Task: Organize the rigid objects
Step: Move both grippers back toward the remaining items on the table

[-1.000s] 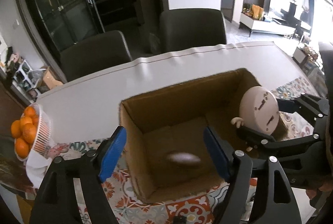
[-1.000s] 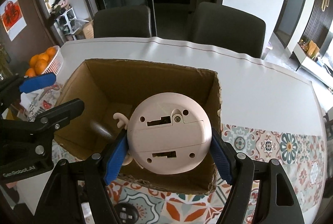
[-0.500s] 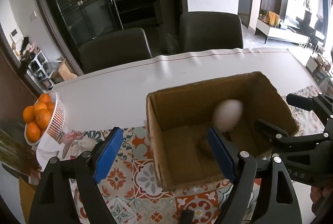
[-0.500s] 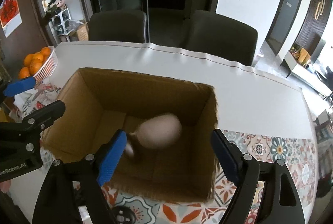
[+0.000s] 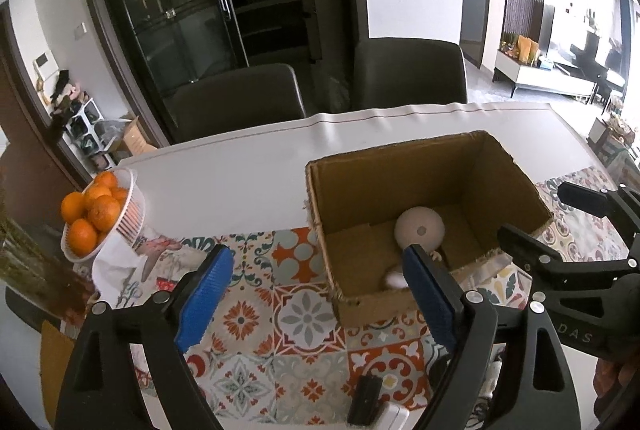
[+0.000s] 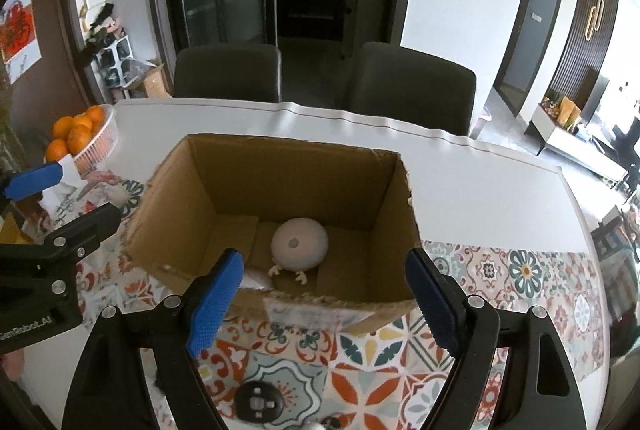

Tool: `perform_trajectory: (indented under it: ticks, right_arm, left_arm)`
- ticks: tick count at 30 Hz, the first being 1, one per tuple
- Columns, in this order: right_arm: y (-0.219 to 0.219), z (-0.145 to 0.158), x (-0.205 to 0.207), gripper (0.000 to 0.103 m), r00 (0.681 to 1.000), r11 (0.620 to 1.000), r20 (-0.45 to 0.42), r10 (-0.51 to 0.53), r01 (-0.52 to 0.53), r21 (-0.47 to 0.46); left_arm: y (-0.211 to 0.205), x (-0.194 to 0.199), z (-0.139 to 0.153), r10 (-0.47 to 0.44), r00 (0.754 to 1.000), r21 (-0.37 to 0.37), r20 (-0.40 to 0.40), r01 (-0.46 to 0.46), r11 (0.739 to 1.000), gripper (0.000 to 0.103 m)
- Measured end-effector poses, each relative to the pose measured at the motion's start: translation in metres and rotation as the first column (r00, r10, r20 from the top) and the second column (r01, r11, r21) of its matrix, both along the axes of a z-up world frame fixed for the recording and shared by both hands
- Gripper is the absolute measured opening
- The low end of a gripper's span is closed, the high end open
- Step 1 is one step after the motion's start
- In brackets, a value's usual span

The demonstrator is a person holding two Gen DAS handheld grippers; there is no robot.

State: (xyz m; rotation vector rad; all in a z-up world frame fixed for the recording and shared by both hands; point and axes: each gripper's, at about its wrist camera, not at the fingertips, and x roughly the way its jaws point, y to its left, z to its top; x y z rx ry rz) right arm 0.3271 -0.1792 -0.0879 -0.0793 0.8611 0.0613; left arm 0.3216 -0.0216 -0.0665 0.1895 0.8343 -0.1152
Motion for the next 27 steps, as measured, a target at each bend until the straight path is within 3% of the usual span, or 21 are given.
perform_trajectory:
  ticks: [11,27]
  right_arm:
    - [0.023,0.008,-0.043,0.083,0.998,0.999,0.040,0.046,-0.046,0.001]
    - [0.058,-0.023,-0.080,0.083,0.982,0.983,-0.041,0.185,-0.184,0.019]
  left_arm:
    - [0.026,-0.046,0.000,0.080,0.997,-0.007,0.013,-0.080,0.997,0.091]
    - [0.062,-0.097,-0.038,0.216,0.968,-0.055,-0.130,-0.225,0.973,0.093]
